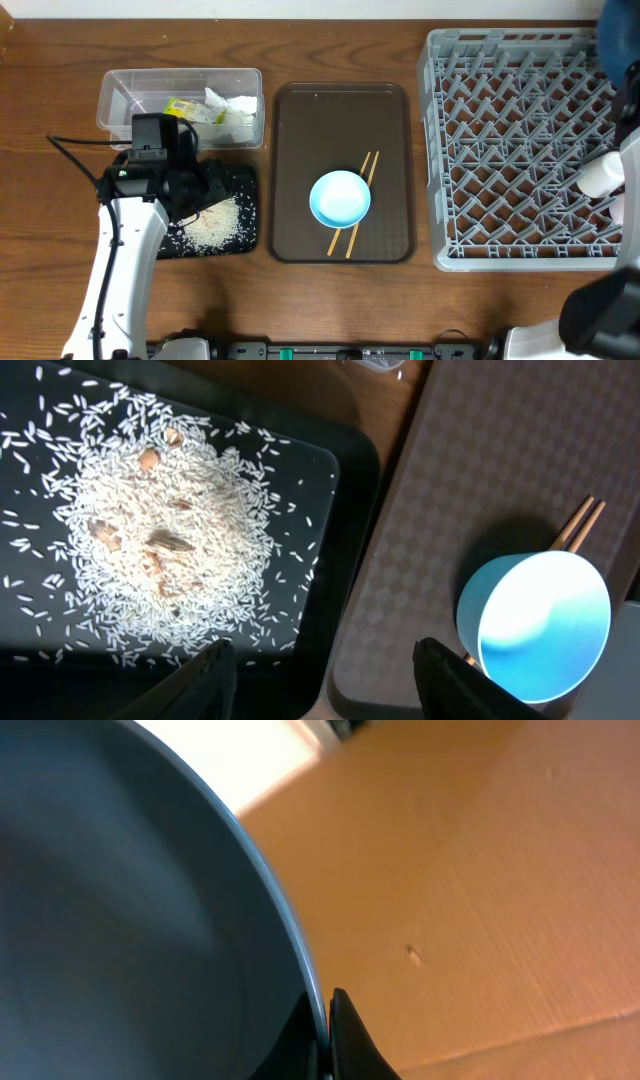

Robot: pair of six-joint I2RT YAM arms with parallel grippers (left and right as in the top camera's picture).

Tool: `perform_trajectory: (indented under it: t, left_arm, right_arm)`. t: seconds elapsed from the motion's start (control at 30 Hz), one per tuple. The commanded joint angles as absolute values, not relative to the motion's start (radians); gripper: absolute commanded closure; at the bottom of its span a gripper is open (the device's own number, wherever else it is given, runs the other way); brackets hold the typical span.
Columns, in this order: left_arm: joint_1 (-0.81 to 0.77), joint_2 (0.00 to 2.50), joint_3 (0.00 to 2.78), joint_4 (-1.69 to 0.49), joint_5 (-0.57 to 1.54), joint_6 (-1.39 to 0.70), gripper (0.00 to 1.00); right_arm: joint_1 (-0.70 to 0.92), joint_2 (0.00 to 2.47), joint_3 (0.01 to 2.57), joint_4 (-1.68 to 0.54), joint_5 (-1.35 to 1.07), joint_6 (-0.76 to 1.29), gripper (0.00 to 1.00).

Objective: Sort waste into correct bins and load items into the dishwasher rack
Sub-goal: 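Lift the blue plate with the right gripper and place it upright in the rack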

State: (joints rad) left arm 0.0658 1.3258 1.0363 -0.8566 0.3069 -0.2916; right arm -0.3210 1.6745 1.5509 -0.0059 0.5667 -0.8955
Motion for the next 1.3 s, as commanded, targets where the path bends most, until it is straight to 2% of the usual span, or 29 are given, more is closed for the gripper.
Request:
perform_trajectory:
  t: [0.0,0.17,0.57,0.7,0.93,0.97,1.03,1.2,1.27]
  left_arm:
    - [0.071,1.320,1.042,-0.859,0.294,-0.286,0.40]
    - [0.071,1.320,1.042,-0.859,0.294,-0.286,0.40]
    - [0.071,1.320,1.042,-0.859,0.294,-0.286,0.40]
    - [0.071,1.320,1.042,-0.859,0.294,-0.286,0.40]
    - [0.071,1.320,1.042,-0.860,0.294,-0.286,0.40]
    - [0.071,1.320,1.042,-0.860,0.294,-0.286,0.40]
    - [0.071,1.320,1.042,-0.860,0.294,-0.286,0.40]
    - [0.071,1.320,1.042,-0.862,0.294,-0.286,0.40]
    - [0.071,1.320,1.042,-0.864,0.294,-0.286,0.40]
  right_arm:
    - [-0.355,1.739,1.558,0.079,0.712,-0.964,0.99]
    - [-0.380,1.832,1.558,0.188,0.783,-1.018,0.99]
    - [-0.397,1.971,1.558,0.236,0.884,-1.026,0.99]
    - [-0.397,1.980,1.557,0.222,0.883,-1.015,0.99]
    - [-0.368,1.981,1.557,0.069,0.875,-0.847,0.99]
    - [-0.362,1.981,1.557,0.042,0.875,-0.826,0.98]
    - [-0.349,1.981,1.557,-0.024,0.875,-0.788,0.82]
    - [-0.316,1.980,1.557,-0.081,0.905,-0.714,0.79]
    - [-0.302,1.975,1.557,-0.082,0.926,-0.702,0.74]
